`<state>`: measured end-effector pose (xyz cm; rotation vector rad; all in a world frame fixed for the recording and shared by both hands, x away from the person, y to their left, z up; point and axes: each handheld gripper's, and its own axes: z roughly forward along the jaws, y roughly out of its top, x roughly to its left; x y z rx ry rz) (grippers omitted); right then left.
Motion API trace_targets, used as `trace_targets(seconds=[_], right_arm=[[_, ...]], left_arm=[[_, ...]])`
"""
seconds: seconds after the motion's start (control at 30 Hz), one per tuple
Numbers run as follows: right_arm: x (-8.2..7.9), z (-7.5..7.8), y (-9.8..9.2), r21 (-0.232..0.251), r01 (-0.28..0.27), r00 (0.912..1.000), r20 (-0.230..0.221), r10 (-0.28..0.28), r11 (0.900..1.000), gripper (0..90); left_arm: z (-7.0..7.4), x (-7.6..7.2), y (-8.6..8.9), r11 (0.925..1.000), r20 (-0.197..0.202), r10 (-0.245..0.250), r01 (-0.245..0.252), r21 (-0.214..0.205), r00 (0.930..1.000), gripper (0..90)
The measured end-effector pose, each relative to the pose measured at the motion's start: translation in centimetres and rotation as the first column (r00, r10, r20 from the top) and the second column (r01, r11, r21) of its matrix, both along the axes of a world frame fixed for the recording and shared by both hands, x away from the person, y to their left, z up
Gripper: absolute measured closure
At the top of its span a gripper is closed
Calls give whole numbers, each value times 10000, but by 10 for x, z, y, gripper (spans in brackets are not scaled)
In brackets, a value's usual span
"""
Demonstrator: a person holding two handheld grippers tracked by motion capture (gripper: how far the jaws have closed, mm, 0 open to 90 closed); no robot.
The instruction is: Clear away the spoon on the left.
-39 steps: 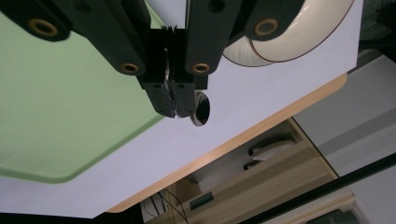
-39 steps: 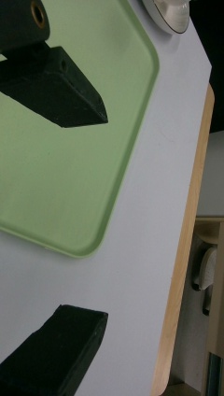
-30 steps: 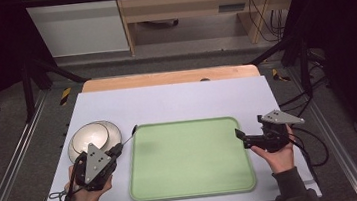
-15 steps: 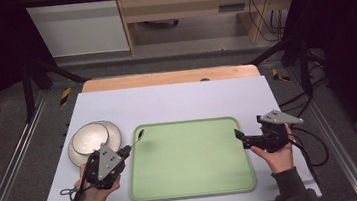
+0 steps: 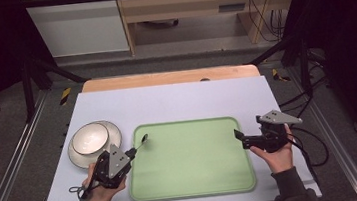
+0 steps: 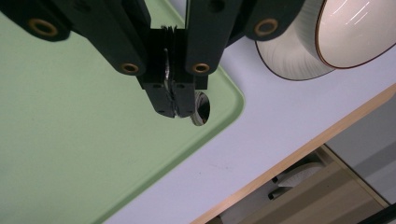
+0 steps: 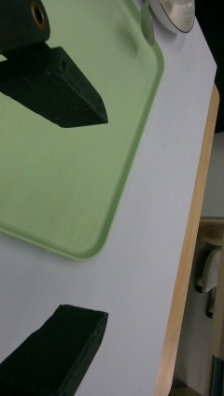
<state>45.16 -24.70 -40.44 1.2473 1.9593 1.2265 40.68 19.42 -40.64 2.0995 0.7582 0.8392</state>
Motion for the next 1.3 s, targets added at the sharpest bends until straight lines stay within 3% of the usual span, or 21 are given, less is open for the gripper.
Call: trace_targets(seconds=[0.2, 0.9, 1.17, 1.3], right_arm=[[0, 0, 0, -3, -13, 10000, -9, 13, 10000, 63], [0, 0, 0, -58, -33, 10000, -49, 33, 10000, 62], [0, 0, 0, -8, -23, 10000, -33, 23, 10000, 62], [0, 0, 0, -15, -30, 10000, -41, 30, 10000, 62]], left_arm=[[-5, 2, -3, 9995, -113, -27, 30, 311, 9999, 888], [-11, 2, -10, 9966, -113, -47, 56, 820, 9999, 870], [-14, 0, -16, 9903, -166, -377, 396, 1332, 9992, 837], [-16, -1, -19, 9834, -242, -565, 598, 1716, 9981, 830]])
